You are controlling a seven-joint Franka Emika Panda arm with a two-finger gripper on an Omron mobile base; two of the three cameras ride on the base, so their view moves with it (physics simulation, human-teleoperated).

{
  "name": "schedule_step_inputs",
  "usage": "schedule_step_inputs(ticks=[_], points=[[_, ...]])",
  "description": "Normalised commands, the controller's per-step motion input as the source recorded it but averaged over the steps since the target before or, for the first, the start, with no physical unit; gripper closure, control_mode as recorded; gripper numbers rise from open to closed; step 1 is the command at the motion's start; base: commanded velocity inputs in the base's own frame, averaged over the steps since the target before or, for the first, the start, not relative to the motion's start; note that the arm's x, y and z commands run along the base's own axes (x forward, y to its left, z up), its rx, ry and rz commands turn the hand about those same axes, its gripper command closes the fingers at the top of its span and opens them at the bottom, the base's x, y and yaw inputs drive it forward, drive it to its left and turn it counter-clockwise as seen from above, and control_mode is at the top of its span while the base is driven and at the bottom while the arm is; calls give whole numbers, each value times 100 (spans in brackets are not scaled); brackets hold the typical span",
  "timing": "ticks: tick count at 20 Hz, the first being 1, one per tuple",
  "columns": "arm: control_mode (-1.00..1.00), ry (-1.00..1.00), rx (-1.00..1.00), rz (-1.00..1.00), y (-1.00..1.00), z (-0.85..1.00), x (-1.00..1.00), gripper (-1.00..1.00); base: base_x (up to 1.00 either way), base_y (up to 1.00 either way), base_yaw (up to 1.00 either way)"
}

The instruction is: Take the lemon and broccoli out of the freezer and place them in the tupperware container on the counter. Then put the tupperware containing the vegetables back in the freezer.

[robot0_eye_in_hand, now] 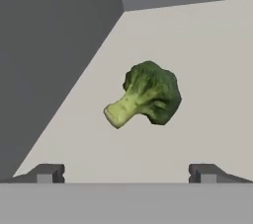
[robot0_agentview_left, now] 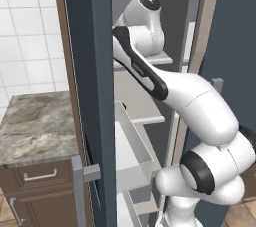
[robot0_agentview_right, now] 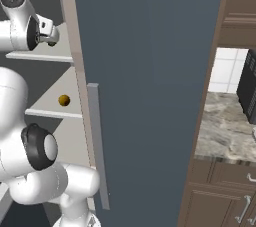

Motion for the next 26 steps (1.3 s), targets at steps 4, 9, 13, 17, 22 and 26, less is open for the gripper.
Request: schedule_step_inputs(ticks=[4,9,13,17,22,26], points=[[-100,0,-1,-10,20,-3,22,-100,0,0,0],[-100,0,0,-10,18,0,35,-100,0,0,0],[-100,2,0,-10,11,0,41,-100,0,0,0],[-100,4,0,-10,4,-4,40,-100,0,0,0],[-100,5,0,-9,0,-8,34,-100,0,0,0],[-100,7,0,-8,0,-18,18,-100,0,0,0]])
